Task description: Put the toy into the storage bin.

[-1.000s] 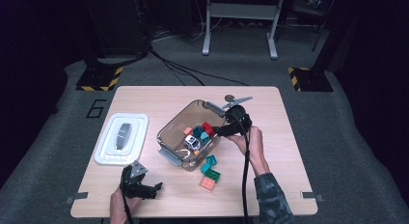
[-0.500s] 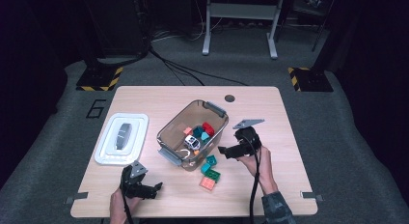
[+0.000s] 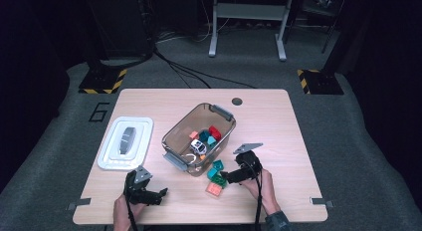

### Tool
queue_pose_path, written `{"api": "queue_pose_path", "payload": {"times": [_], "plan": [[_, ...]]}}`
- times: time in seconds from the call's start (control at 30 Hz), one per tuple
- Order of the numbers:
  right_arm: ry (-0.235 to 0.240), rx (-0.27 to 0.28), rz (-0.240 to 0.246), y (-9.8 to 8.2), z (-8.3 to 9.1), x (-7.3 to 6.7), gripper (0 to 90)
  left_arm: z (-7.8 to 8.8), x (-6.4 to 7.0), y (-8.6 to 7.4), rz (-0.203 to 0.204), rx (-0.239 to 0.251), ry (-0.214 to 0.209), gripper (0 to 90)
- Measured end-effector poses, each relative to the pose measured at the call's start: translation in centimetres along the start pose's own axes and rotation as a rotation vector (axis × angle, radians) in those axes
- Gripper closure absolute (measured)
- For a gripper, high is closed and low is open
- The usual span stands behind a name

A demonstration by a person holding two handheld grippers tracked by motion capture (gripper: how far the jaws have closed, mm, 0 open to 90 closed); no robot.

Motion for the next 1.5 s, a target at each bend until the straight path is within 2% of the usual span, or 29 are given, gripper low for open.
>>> {"api": "queue_pose_path", "payload": {"times": [0.2, 0.4, 0.43, 0.47, 0.53, 0.63, 0.73, 0.77, 0.83, 0.9, 0.93, 0.97, 1.0, 1.03, 1.17, 1.37, 1.47, 1.5], "plan": [[0.029, -0.007, 0.038, -1.1, -0.9, -1.7, 25.2, 0.0, 0.0, 0.0, 0.0, 0.0, 0.001, 0.0], [0.079, -0.009, 0.067, -1.2, -1.2, -2.9, 33.8, 0.0, 0.0, 0.0, 0.0, 0.0, 0.0, 0.0], [0.079, -0.009, 0.067, -1.2, -1.2, -2.9, 33.8, 0.0, 0.0, 0.0, 0.0, 0.0, 0.0, 0.0], [0.103, -0.008, 0.07, -1.2, -1.4, -3.2, 38.0, 0.0, 0.0, 0.0, 0.001, -0.001, 0.001, 0.0], [0.101, -0.025, 0.071, -1.4, -1.5, -3.2, 41.3, 0.0, 0.0, 0.0, 0.001, -0.001, 0.001, 0.0], [0.129, -0.041, 0.044, -1.6, -1.4, -3.4, 46.4, 0.0, 0.0, 0.0, 0.0, -0.001, 0.002, 0.0], [0.11, -0.041, 0.081, -1.7, -1.4, -3.0, 54.2, 0.0, 0.0, 0.0, 0.001, -0.001, 0.002, 0.0], [0.107, -0.061, 0.075, -1.9, -1.4, -3.0, 55.2, 0.0, 0.0, 0.0, 0.001, -0.001, 0.001, 0.0], [0.099, -0.068, 0.091, -2.3, -1.4, -2.8, 56.1, 0.0, 0.0, 0.0, 0.0, -0.001, 0.001, 0.0], [0.09, -0.061, 0.065, -2.4, -1.2, -2.7, 57.4, 0.0, 0.0, 0.0, 0.0, -0.001, 0.001, 0.0], [0.092, -0.058, 0.071, -2.4, -1.1, -2.6, 58.1, 0.0, 0.0, 0.0, 0.001, -0.001, 0.001, 0.0], [0.084, -0.045, 0.083, -2.3, -0.9, -2.4, 58.6, 0.0, 0.0, 0.0, 0.0, -0.001, 0.002, 0.0], [0.064, -0.05, 0.075, -2.3, -0.8, -2.2, 58.6, 0.0, 0.0, 0.0, 0.001, -0.001, 0.002, 0.0], [0.063, -0.053, 0.083, -2.4, -0.7, -2.0, 58.7, 0.0, 0.0, 0.0, 0.001, -0.001, 0.001, 0.0], [0.041, -0.062, 0.056, -2.8, -0.3, -1.3, 58.7, 0.0, 0.0, 0.0, 0.001, -0.001, 0.001, 0.0], [-0.008, -0.061, 0.074, -3.3, 0.2, -0.2, 58.7, 0.0, 0.0, 0.0, 0.0, -0.001, 0.001, 0.0], [-0.037, -0.069, 0.058, -3.5, 0.3, 0.2, 58.7, 0.0, 0.0, 0.0, 0.003, 0.001, 0.002, 0.0], [-0.041, -0.064, 0.074, -3.5, 0.3, 0.4, 58.7, 0.0, 0.0, 0.0, 0.003, 0.001, 0.002, 0.0]]}}
Point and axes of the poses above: each handheld gripper's, and its own axes: z roughly backward along the jaws, y roughly out of its top, x roughly to its right, the point moved 8 cm from there along -z, roughly forward along the jaws, and after that the axes turned 10 degrees about -y, right-handed, at the moved point
